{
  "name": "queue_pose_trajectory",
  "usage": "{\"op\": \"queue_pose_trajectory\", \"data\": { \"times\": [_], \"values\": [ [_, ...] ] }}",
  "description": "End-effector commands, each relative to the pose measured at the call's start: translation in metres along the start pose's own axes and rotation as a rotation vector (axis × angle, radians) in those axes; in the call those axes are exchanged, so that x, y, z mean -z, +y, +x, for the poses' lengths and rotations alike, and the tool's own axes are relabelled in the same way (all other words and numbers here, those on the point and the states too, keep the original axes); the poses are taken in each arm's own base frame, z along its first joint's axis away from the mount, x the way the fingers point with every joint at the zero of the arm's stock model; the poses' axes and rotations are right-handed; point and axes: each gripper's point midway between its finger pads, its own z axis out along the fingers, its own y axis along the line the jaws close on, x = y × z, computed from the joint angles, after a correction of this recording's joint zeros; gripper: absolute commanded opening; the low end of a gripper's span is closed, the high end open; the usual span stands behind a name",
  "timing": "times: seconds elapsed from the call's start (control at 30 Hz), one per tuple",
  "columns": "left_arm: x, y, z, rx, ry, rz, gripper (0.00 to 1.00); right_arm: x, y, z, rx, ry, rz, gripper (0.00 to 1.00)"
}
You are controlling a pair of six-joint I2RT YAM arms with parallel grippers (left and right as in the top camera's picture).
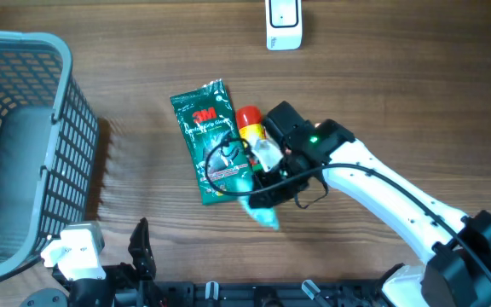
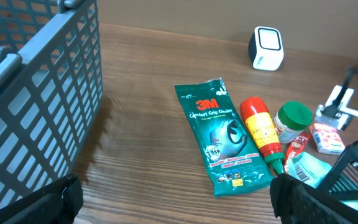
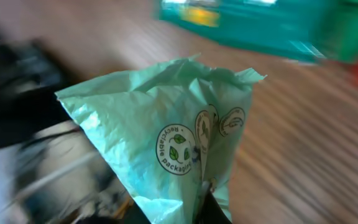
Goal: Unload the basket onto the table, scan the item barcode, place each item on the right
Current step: 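Lift wipes pack with right gripper and carry it toward white scanner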
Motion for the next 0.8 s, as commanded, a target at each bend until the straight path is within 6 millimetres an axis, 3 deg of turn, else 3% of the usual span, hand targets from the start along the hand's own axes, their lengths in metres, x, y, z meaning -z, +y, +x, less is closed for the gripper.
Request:
{"op": "queue_pose_trajectory", "data": {
  "times": [0.0, 0.07, 0.33, 0.4, 0.53, 0.67, 0.77],
  "values": [
    [0.002, -0.002, -0.001, 0.014, -0.012, 0.008, 1.00, 0.026, 0.087, 0.002, 0.216, -0.006, -0.494, 0.05],
    [0.002, -0.002, -0.001, 0.014, -0.012, 0.008, 1.00, 0.039, 0.107, 0.006, 0.313, -0.020, -0.635, 0.05],
    [0.002, -0.002, -0.001, 0.014, -0.012, 0.008, 1.00, 0.039, 0.108, 0.007, 0.452, -0.064, -0.644, 0.04],
    [0.002, -0.002, -0.001, 0.013, -0.012, 0.008, 1.00, 0.033, 0.100, 0.005, 0.486, -0.076, -0.578, 0.05],
    [0.002, -0.002, -0.001, 0.014, -0.012, 0.008, 1.00, 0.015, 0.063, -0.011, 0.565, -0.108, -0.320, 0.05],
    [0.002, -0.002, -0.001, 0.014, -0.012, 0.008, 1.00, 0.016, 0.065, -0.028, 0.599, -0.173, -0.296, 0.05],
    [0.002, -0.002, -0.001, 0.014, -0.012, 0.008, 1.00, 0.017, 0.065, -0.023, 0.609, -0.161, -0.306, 0.04]
  ]
}}
